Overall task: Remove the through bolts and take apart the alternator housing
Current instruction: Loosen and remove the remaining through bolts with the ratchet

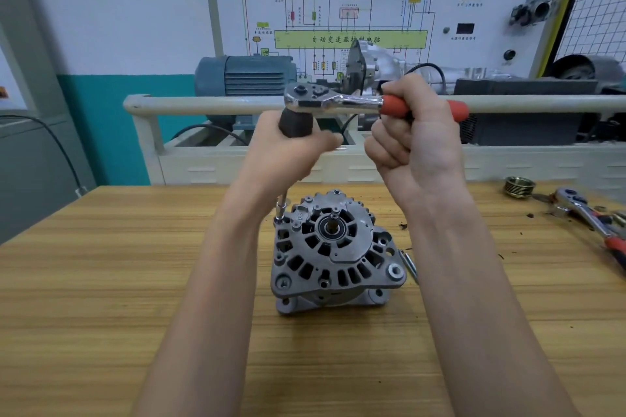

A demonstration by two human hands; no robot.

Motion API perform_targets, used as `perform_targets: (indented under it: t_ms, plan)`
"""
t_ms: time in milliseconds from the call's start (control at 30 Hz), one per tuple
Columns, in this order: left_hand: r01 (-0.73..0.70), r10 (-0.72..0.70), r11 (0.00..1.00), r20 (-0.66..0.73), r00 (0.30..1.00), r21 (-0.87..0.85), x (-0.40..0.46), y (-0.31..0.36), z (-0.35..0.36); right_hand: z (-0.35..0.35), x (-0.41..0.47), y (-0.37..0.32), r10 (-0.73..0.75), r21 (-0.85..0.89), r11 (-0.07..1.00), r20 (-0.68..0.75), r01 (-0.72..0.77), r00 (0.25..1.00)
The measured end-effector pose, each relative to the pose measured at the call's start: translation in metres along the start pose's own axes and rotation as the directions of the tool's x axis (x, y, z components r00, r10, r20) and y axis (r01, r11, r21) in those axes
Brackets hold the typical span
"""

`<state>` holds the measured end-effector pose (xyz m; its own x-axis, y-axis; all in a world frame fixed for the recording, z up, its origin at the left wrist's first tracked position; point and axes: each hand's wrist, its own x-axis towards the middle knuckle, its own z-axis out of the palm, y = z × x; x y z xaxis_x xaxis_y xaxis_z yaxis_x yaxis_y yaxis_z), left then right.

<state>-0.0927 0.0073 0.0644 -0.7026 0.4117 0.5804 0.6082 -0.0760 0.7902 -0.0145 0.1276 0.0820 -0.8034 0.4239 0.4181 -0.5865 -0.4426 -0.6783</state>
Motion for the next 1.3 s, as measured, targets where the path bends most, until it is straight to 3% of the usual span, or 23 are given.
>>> perform_targets:
  t_ms: [100,200,367,467,700,1300]
  plan:
    - [-0.09,0.089,0.996,0.406,0.91,-0.016,-0.007,0.002,-0.02,-0.004,0.0,-0.006,0.092,-0.059,0.995,0.191,-0.082,0.977]
    - [-0.043,0.093,0.993,0.512,0.854,-0.109,-0.009,-0.001,-0.024,-0.005,0.0,-0.005,0.136,-0.06,0.99,0.268,-0.125,0.954]
    - [0.0,0.083,0.976,0.371,0.925,-0.218,-0.006,-0.009,-0.016,0.002,-0.001,0.004,0.067,-0.04,0.997,0.144,-0.062,0.987]
    - [-0.036,0.097,0.98,0.307,0.947,-0.197,-0.007,-0.009,-0.015,0.007,-0.006,0.004,-0.037,-0.024,0.999,0.159,0.041,0.987]
    - [-0.124,0.162,0.968,0.166,0.973,-0.219,-0.008,-0.001,-0.011,0.01,-0.013,-0.001,-0.111,0.007,0.994,0.169,0.112,0.979]
    - [-0.092,0.141,0.972,0.223,0.964,-0.218,-0.006,-0.004,-0.014,0.008,-0.008,0.004,-0.08,0.02,0.997,0.157,0.078,0.984]
